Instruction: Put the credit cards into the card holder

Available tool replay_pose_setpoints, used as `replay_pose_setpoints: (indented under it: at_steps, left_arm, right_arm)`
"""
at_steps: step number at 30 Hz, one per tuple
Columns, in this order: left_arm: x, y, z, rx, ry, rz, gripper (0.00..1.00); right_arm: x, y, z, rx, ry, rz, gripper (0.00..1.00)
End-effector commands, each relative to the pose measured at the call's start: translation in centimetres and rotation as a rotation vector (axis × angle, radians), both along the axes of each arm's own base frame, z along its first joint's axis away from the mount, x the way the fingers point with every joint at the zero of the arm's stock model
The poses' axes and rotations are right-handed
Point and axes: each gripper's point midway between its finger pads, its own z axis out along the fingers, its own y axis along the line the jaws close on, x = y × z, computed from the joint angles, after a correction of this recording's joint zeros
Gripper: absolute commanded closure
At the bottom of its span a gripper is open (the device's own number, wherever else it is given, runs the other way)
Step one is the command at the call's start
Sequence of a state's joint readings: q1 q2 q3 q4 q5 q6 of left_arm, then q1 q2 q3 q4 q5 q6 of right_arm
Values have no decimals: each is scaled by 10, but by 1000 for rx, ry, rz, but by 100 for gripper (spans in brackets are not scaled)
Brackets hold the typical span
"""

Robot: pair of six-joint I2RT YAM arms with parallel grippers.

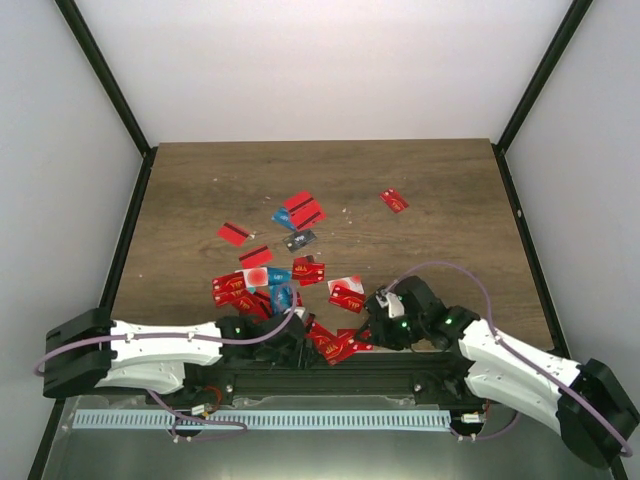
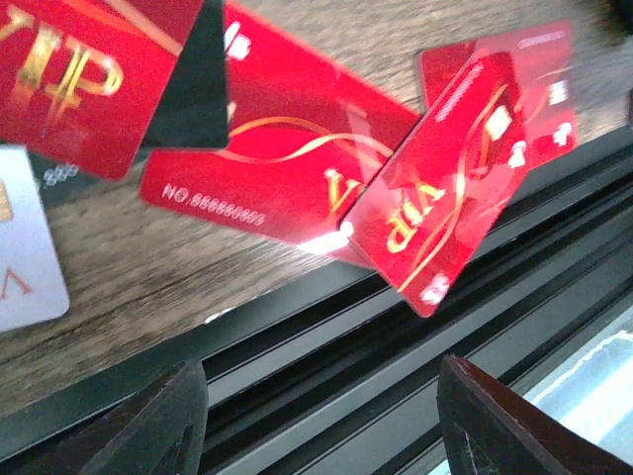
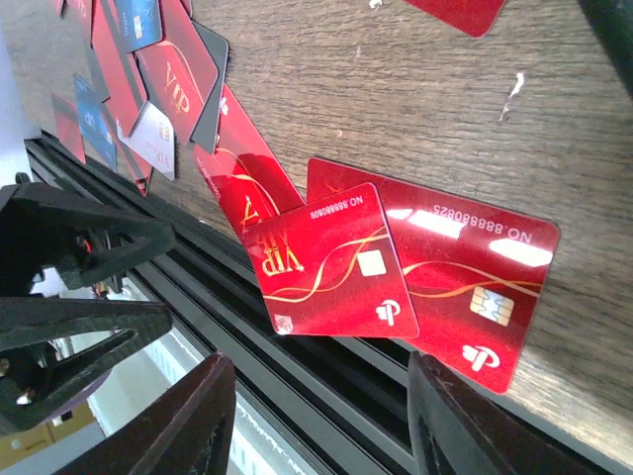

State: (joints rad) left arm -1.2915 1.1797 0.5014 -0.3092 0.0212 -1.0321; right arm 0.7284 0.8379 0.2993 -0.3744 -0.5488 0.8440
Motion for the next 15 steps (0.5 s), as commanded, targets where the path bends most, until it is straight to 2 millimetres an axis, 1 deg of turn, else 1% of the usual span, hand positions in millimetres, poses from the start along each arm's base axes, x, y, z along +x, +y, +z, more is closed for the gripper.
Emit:
replay_pose_setpoints:
  at_steps: [1,4,10,13,15]
  left_arm:
    - [-8,-9,-2,-93,69,49,35]
    - [-8,-8,-8,-106,84,74,35]
    - [-9,-13,-15,-173,104,101,37]
    - [-8,-12,-15,-171,94,107,37]
    - [-6,-15,-11,-180,80,103,38]
  right_arm:
    - [11,16,19,55,-86,61,53]
    - [10,20,15,70,-78,82,61]
    - [12,19,10,50,-91,80,63]
    - [18,16,15,20,-117,65,63]
    - [31,12,25,-24,-174,24,62]
